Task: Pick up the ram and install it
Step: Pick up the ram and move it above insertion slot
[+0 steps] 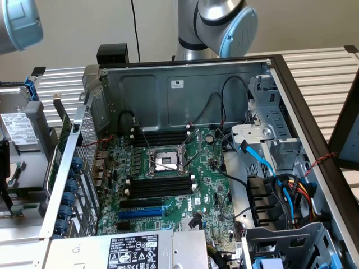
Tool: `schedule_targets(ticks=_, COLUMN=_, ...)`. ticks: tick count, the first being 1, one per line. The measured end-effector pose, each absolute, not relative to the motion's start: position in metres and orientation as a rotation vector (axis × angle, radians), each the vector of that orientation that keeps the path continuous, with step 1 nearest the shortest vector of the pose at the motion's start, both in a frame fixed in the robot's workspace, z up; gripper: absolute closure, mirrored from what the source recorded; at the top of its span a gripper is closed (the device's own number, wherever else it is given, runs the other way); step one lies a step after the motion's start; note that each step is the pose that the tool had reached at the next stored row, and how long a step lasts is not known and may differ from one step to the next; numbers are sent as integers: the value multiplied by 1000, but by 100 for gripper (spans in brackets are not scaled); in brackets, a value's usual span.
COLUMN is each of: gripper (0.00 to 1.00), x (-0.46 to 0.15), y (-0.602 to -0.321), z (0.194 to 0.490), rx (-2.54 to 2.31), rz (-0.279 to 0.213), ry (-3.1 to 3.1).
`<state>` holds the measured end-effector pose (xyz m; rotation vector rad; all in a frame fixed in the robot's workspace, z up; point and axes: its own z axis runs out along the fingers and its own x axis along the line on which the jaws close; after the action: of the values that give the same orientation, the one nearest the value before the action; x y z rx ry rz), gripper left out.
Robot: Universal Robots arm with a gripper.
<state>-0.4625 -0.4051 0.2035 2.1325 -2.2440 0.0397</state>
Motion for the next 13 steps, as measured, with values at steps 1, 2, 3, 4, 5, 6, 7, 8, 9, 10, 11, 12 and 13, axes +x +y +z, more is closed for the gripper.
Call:
schedule_targets(ticks=1, gripper=88, x=-462, y=-405, z=204, rx=2132, rz=40, ry=-2244)
schedule_targets(ticks=2, gripper=88, x=-462, y=-405, z=204, rx=2132, rz=40, ry=-2244)
schedule_targets(ticks=3, gripper=88, x=-462, y=-405, z=205, rx=2132, rz=40, ry=-2244)
schedule_targets(ticks=4, gripper=88, x=-462, y=-405, z=205, rx=2132, rz=41, ry=-2243)
schedule_targets(ticks=5, gripper=88, x=-462, y=-405, z=206, rx=2132, rz=42, ry=-2243)
schedule_targets(ticks=6, gripper=88, x=-462, y=-405, z=206, rx=2132, rz=42, ry=-2243)
schedule_targets(ticks=7, gripper=88, x=-462, y=-405, z=206, rx=2131, rz=42, ry=-2243)
schedule_targets(ticks=8, gripper=88, x=-462, y=-405, z=206, rx=2131, rz=43, ry=-2243)
schedule_targets(ticks=9, gripper=88, x=-462, y=-405, z=206, rx=2131, rz=43, ry=-2243)
schedule_targets(ticks=10, gripper=88, x=-462, y=-405, z=207, rx=2131, rz=43, ry=-2243)
schedule_targets(ticks=11, gripper=88, x=-462, y=-405, z=207, rx=2131, rz=43, ry=-2242)
schedule_targets(ticks=12, gripper=88, x=-462, y=-405, z=207, rx=2131, rz=43, ry=-2242)
schedule_targets(ticks=13, gripper=88, x=-462, y=-405, z=207, rx=2131, rz=44, ry=-2242)
